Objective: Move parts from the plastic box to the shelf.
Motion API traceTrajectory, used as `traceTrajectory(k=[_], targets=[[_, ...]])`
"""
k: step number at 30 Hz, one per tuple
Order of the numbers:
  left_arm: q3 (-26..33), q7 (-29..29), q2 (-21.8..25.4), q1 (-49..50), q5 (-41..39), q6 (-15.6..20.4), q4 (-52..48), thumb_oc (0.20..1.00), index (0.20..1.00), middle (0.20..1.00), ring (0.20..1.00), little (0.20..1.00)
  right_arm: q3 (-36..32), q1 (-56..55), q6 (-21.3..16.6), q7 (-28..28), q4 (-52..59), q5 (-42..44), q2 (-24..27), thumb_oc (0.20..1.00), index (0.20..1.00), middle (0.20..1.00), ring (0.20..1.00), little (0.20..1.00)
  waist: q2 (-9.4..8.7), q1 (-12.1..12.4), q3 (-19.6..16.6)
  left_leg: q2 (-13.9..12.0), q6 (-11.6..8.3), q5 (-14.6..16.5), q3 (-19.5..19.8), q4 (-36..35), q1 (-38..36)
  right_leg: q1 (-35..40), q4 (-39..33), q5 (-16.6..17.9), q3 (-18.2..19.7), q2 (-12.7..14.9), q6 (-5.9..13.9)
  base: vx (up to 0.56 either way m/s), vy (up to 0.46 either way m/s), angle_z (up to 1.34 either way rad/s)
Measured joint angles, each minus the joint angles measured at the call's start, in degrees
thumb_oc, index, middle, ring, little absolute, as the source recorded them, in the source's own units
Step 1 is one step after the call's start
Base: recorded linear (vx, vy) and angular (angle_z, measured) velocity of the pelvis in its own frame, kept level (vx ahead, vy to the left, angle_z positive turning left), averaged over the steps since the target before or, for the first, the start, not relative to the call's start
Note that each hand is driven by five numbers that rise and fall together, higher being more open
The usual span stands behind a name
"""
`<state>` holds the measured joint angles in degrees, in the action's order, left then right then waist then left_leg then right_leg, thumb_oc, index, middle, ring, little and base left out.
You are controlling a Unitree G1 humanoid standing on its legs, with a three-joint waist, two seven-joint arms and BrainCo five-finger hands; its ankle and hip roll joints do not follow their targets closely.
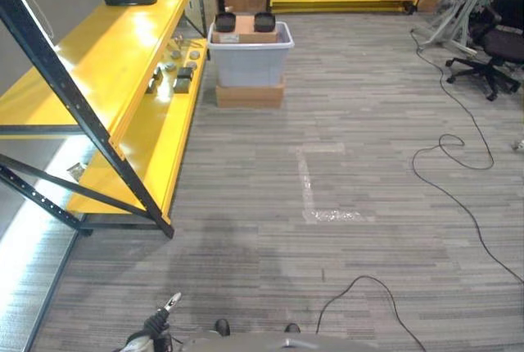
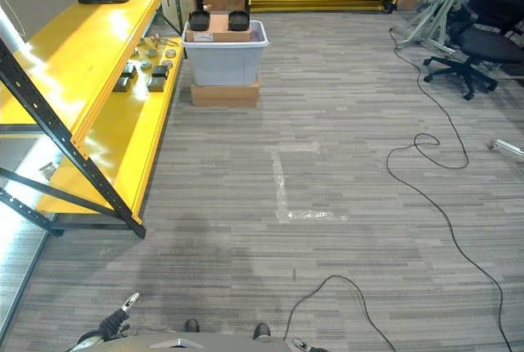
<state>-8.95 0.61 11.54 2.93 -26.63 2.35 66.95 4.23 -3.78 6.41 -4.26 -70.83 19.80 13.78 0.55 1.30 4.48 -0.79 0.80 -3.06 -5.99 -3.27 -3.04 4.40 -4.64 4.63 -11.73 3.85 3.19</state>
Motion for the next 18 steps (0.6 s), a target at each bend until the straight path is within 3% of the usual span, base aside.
traceTrajectory(k=[5, 10, 18], targets=[[-0.1, 0.6, -0.4, -0.1, 1.0, -0.4, 0.8, 1.000, 1.000, 1.000, 1.000, 1.000, -0.2, 0.0, 0.0, 0.0, -0.6, 0.0, 0.0, 1.000, 1.000, 1.000, 1.000, 1.000, -0.05, -0.4, 0.0, 0.0, 0.01, 0.0, 0.0, -0.1, -0.6, 0.6, 0.0, 0.0, 0.0, 0.0, 0.01, 0.00, 0.000, 0.00], [-0.1, 1.7, -0.6, -0.2, 0.7, -3.9, 2.0, 1.000, 1.000, 1.000, 1.000, 1.000, -0.1, 0.2, 0.0, 0.0, -2.1, -1.0, 0.0, 1.000, 1.000, 1.000, 1.000, 1.000, 0.07, -0.5, -0.3, -0.1, -0.36, 0.2, -0.1, -1.0, -1.1, 0.8, 0.0, -0.2, 0.1, 0.1, -0.16, 0.00, 0.000, 0.00], [0.0, 2.7, -0.9, -0.3, 0.8, -3.6, 2.2, 1.000, 1.000, 1.000, 1.000, 1.000, -0.6, 1.3, -1.2, 0.1, -2.2, -1.4, 0.1, 1.000, 1.000, 1.000, 1.000, 1.000, 0.06, -0.5, -0.6, 0.2, -0.54, 0.4, -0.3, -0.8, -2.3, 1.4, 0.0, -0.4, 0.4, 0.1, 0.00, 0.04, 0.047, -0.01]])
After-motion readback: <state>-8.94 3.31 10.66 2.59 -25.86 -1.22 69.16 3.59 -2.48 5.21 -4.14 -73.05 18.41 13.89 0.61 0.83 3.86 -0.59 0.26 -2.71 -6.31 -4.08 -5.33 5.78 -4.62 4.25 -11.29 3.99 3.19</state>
